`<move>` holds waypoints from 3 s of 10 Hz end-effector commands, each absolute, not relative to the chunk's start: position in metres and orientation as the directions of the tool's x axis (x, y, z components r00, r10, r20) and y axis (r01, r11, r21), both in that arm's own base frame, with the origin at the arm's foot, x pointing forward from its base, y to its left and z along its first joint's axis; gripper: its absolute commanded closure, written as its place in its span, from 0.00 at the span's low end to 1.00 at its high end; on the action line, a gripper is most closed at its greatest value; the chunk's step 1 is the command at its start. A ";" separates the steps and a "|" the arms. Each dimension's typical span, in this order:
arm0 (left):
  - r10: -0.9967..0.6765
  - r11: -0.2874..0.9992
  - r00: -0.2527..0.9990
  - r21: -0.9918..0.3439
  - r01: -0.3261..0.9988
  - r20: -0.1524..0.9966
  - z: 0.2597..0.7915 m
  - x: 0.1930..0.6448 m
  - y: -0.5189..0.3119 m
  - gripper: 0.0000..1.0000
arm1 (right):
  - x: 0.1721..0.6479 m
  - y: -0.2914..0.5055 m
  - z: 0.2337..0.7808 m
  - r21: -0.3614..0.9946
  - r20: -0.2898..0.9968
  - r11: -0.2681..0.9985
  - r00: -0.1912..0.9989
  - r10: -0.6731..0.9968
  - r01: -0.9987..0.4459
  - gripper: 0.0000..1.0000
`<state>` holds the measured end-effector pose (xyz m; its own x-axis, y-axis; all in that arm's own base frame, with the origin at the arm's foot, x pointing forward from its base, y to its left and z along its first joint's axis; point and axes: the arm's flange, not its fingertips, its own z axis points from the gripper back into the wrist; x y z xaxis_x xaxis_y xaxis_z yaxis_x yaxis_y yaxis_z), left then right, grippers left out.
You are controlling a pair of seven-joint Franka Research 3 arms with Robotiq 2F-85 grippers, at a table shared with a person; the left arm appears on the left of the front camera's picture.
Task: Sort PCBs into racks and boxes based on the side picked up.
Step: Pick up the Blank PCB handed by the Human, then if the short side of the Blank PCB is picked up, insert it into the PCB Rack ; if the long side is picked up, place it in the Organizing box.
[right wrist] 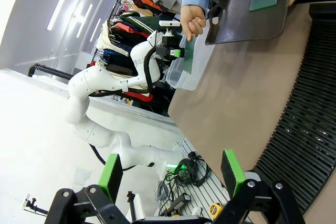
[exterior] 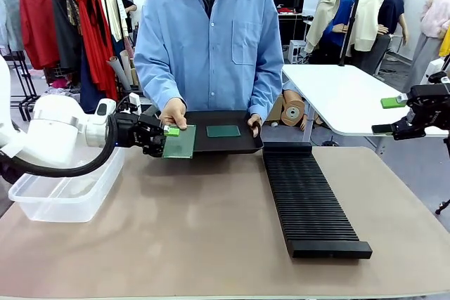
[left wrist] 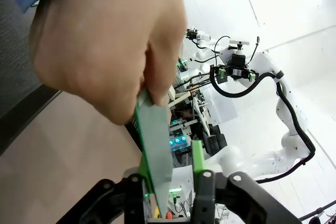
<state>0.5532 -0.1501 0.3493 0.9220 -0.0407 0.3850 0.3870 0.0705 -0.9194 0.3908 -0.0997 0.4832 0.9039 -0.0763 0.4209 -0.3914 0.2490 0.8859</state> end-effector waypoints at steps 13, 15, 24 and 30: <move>-0.040 0.070 0.926 -0.924 0.377 0.375 0.348 0.553 -0.150 1.00 | 0.391 -0.100 0.485 0.885 0.425 0.244 0.902 -0.077 -0.396 0.00; -0.040 0.070 0.926 -0.924 0.377 0.375 0.348 0.553 -0.150 1.00 | 0.391 -0.100 0.485 0.885 0.425 0.244 0.902 -0.077 -0.396 0.00; -0.040 0.070 0.926 -0.924 0.377 0.375 0.348 0.553 -0.150 1.00 | 0.391 -0.100 0.485 0.885 0.425 0.244 0.902 -0.077 -0.396 0.00; -0.040 0.070 0.926 -0.924 0.377 0.375 0.348 0.553 -0.150 1.00 | 0.391 -0.100 0.485 0.885 0.425 0.244 0.902 -0.077 -0.396 0.00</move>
